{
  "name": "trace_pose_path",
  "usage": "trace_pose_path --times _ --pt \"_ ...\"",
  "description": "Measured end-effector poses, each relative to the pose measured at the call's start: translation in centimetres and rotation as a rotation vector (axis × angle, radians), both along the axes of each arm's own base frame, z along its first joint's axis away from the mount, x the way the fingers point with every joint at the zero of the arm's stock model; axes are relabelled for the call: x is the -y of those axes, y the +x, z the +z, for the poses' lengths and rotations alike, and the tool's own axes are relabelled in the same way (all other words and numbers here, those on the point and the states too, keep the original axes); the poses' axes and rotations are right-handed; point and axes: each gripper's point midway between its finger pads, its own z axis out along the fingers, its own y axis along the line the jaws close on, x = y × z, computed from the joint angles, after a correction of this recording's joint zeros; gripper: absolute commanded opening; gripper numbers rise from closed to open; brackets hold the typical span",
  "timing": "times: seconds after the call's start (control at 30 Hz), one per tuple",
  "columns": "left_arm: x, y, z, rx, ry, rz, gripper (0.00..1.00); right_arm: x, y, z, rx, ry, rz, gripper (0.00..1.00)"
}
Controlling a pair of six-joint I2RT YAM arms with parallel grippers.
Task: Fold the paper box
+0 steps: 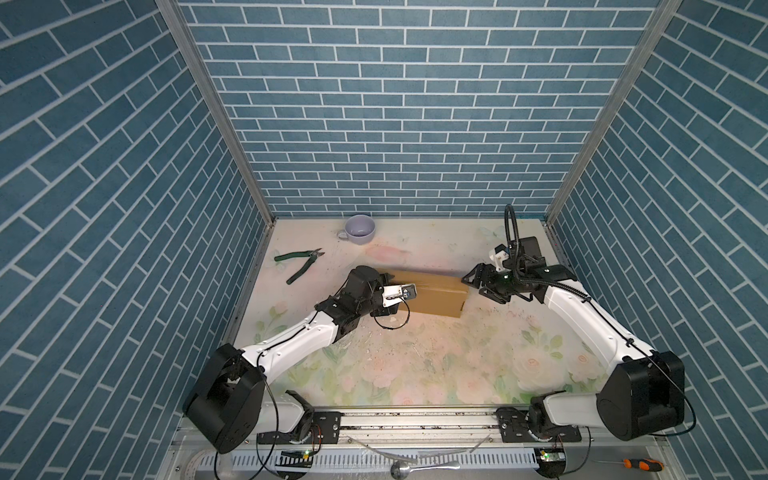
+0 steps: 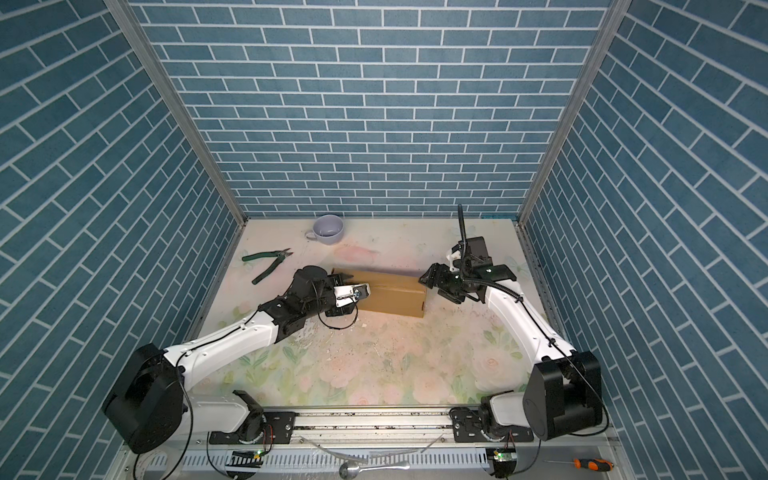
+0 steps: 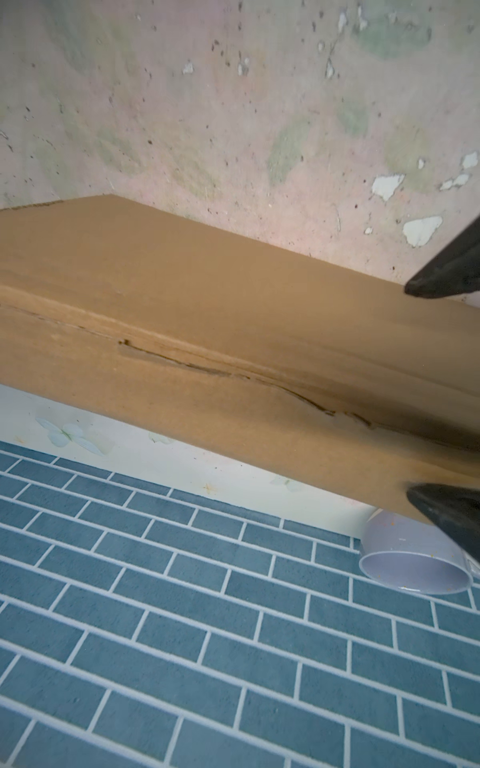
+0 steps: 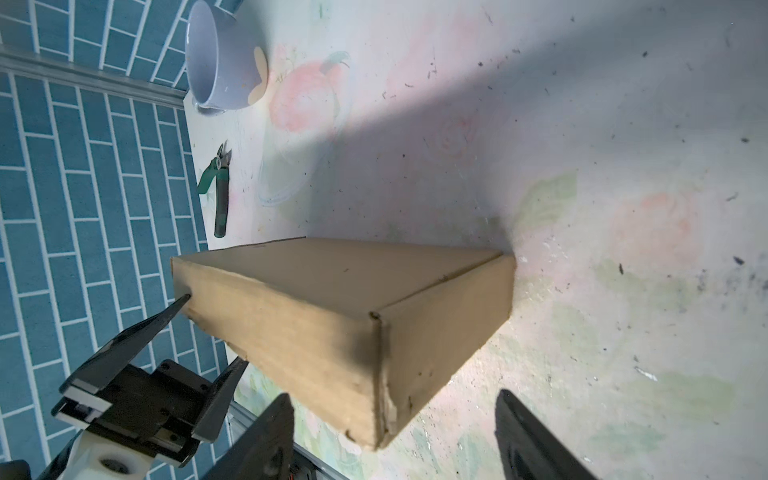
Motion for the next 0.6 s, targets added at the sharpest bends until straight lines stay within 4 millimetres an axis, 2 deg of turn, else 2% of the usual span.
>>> trace_pose_path --times 0.17,0.27,0.37,0.43,0.53,0.6 --pt "-0.2 -1.1 0.5 -0.062 -0.014 0.004 0.81 -0.5 0.7 1.9 0.151 -0.203 0.135 0.82" --pt "-1.0 -1.8 1.7 -0.114 -0.052 0.038 0.83 -0.4 1.3 3.3 0.237 -0.271 0.183 0.80" --pt "-2.8 -1.5 4.9 -0.136 -0.169 0.112 0.84 -1.0 2.3 4.3 0.295 -0.329 0.214 0.78" --pt "-4.1 -1.0 7.5 -0.134 -0.273 0.165 0.83 -2.2 3.1 4.4 0.319 -0.362 0.243 0.78" --pt "-5.6 -0.9 10.6 -0.139 -0.416 0.213 0.83 -4.8 3.5 3.2 0.331 -0.404 0.307 0.77" --pt "-5.9 -1.2 11.4 -0.164 -0.475 0.224 0.82 -6.1 3.2 2.0 0.323 -0.433 0.353 0.76"
